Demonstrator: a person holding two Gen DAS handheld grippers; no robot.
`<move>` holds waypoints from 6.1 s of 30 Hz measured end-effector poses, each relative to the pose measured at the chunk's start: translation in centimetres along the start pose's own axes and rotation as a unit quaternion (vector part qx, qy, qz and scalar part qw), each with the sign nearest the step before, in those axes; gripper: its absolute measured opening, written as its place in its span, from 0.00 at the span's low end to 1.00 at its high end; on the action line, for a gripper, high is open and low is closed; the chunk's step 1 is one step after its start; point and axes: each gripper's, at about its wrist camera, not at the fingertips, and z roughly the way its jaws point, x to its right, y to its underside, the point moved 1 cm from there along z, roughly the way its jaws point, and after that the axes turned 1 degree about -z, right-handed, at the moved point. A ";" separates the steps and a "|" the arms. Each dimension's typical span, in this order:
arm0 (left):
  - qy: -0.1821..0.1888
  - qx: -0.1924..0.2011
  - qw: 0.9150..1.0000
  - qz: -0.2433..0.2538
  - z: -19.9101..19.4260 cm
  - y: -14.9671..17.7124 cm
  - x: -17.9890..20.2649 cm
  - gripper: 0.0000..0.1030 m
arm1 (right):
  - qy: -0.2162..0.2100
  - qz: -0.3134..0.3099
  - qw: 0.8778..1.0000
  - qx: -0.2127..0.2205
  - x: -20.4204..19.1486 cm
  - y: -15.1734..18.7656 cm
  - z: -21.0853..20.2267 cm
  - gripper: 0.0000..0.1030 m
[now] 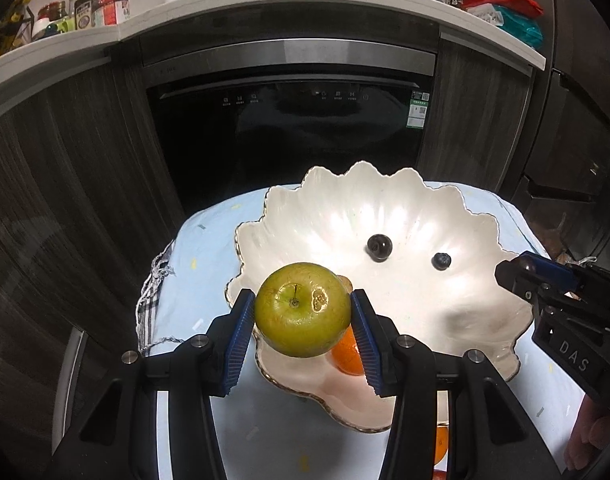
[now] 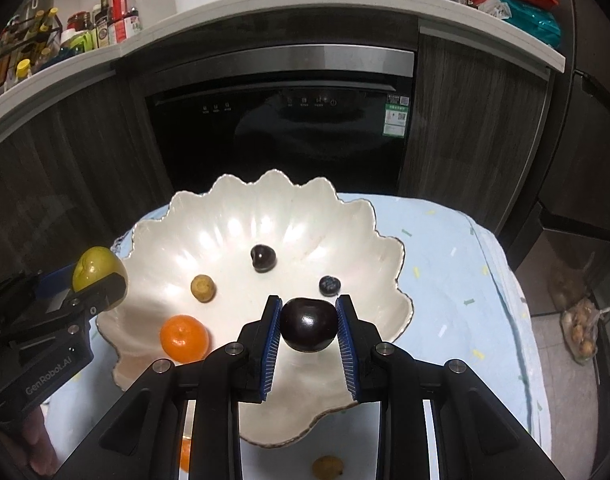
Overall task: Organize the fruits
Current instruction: 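Lift and carry the green apple and dark plum over the white bowl, then open both tools to drop the apple and plum into the bowl, then withdraw both tools from the bowl toward the remaining fruits, then grasp the red date with the left tool while the right tool grasps the small brown fruit, then lift and carry the red date and small brown fruit over the bowl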
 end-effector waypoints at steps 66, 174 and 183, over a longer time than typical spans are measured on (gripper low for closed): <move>0.008 0.038 0.999 -0.004 -9.6 3.5 5.5 0.87 | 0.026 0.028 0.999 0.035 5.0 4.5 -8.5 0.70; 0.016 -0.057 0.998 -0.014 -1.9 14.9 9.1 0.26 | -0.093 -0.070 0.992 -0.055 2.9 12.6 1.3 0.25; -0.003 -0.043 0.999 -0.013 -2.6 14.6 8.7 0.26 | -0.088 -0.066 0.993 -0.042 3.2 12.2 0.4 0.25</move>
